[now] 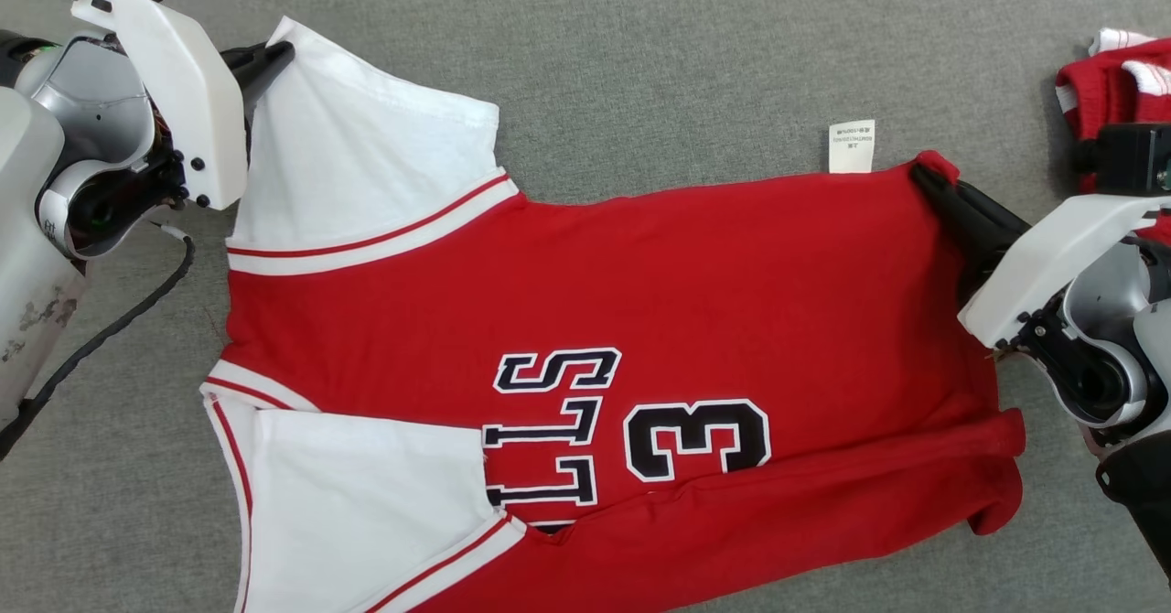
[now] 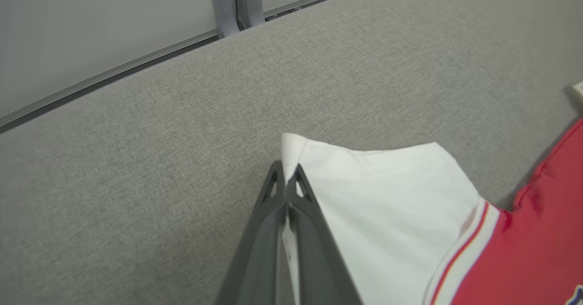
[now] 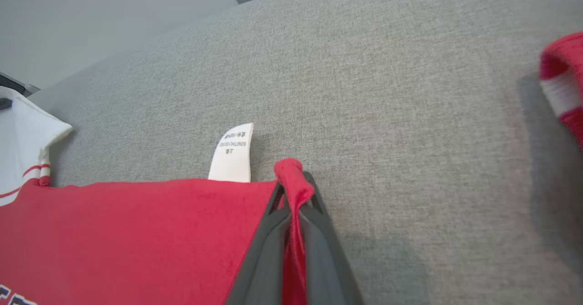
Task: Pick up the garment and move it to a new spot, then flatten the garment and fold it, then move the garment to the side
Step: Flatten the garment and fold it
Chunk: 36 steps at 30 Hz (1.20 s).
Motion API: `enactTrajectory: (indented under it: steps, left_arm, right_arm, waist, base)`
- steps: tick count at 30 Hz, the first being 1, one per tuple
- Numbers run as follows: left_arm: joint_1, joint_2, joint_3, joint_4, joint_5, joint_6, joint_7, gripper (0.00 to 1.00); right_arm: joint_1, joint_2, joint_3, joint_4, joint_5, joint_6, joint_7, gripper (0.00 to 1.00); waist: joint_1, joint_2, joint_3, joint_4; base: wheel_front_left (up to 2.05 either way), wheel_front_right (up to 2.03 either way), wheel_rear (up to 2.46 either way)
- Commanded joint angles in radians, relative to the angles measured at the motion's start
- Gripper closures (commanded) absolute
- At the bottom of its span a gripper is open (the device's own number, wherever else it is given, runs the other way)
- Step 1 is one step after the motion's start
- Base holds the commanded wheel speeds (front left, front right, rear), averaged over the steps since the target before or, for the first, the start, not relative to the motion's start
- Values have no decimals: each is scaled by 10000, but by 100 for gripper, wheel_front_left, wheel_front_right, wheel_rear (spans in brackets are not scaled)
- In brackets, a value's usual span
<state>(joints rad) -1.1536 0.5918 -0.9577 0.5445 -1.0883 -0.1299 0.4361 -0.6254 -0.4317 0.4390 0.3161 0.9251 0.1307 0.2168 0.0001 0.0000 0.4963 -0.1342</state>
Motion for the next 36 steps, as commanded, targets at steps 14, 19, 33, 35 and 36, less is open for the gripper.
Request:
enactTrajectory:
  steps: [14, 19, 33, 35, 36]
  left_arm:
    - [1248, 849, -712, -1714, -1799, -9, -60, 100]
    - [1737, 1399, -1054, -2843, -2651, -9, 768, 100]
    - [2935, 2023, -1677, -5151, -4063, 154, 2195, 100]
    - [3033, 2053, -1758, -5423, -4174, 232, 2347, 100]
    - [3077, 2044, -1792, -5520, -4229, 272, 2397, 100]
  right_arm:
    - [761, -509, 169, 764, 290, 4, -413, 100]
    - [1060, -736, 337, 944, 472, 4, -149, 100]
    - [1503, -1456, 775, 1432, 925, 4, 224, 100]
    - [1516, -1552, 904, 1411, 1016, 4, 343, 100]
    - [1516, -1624, 962, 1391, 1075, 4, 392, 100]
  waist:
    - [-1, 0, -2152, 882]
    - [-1, 0, -2717, 1149]
    - [-1, 0, -3415, 1852]
    - [-1, 0, -3384, 1931]
    - [-1, 0, -3354, 1966]
  base:
    - [0, 0, 0]
    - [0, 0, 0]
    - [0, 0, 0]
    - [0, 0, 0]
    - [0, 0, 0]
